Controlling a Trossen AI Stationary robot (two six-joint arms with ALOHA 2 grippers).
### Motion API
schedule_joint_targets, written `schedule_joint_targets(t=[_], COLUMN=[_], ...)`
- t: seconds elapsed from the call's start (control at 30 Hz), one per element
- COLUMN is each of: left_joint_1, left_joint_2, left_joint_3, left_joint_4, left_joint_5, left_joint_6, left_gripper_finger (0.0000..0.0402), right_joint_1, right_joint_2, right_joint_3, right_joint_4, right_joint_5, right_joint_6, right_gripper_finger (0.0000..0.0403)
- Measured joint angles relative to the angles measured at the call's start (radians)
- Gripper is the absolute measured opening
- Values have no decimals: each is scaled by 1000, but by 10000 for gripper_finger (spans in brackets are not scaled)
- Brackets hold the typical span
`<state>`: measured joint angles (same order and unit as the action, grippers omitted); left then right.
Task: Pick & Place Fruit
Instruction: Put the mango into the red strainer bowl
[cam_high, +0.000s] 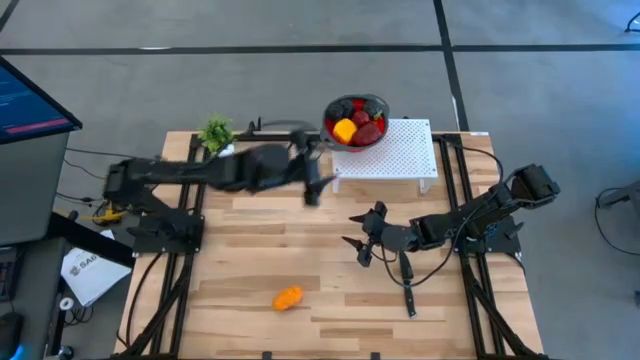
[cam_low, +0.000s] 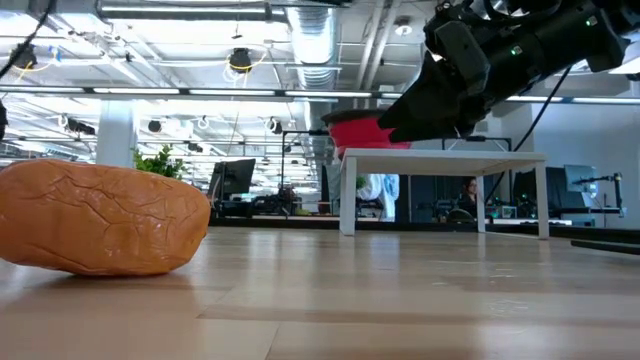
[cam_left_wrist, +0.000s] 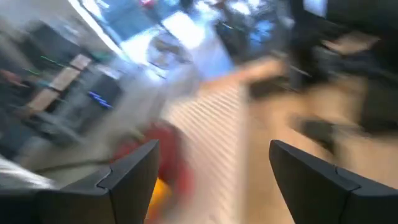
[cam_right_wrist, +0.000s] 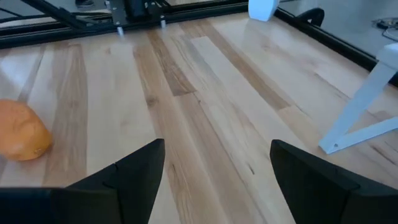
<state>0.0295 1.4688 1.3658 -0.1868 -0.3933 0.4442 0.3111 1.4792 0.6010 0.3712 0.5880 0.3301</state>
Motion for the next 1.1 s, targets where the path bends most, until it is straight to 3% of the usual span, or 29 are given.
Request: schedule_joint_targets(t=[0.3,0.4,0.53,0.67,0.77,0.93,1.1], left_joint_1=[-324,-453,-642,-795,-834,-812,-793], left_joint_2=[-351,-392,-330,-179,-47,127,188], left_joint_3=[-550,-709,-852,-860,-805,-714,-686], left_joint_4=[-2,76,314,489,520,519,516], left_joint_5=[29,32,-35,-225,-314,-324,-316], left_joint_6=[-375,-539,-757,-864,-906,-1010,-1070], left_gripper_finger=[296,296,296,296,296,296,296], right_joint_1=[-6,-9,-14,-25,-27,-26,-26], right_joint_2=[0,0,0,0,0,0,0], right_joint_3=[0,0,0,0,0,0,0], right_joint_4=[46,62,87,90,89,82,78], right_joint_5=[0,-1,-3,-4,-3,-4,-4], right_joint_6=[-39,-45,-48,-50,-50,-53,-57], right_gripper_finger=[285,285,285,285,285,285,285])
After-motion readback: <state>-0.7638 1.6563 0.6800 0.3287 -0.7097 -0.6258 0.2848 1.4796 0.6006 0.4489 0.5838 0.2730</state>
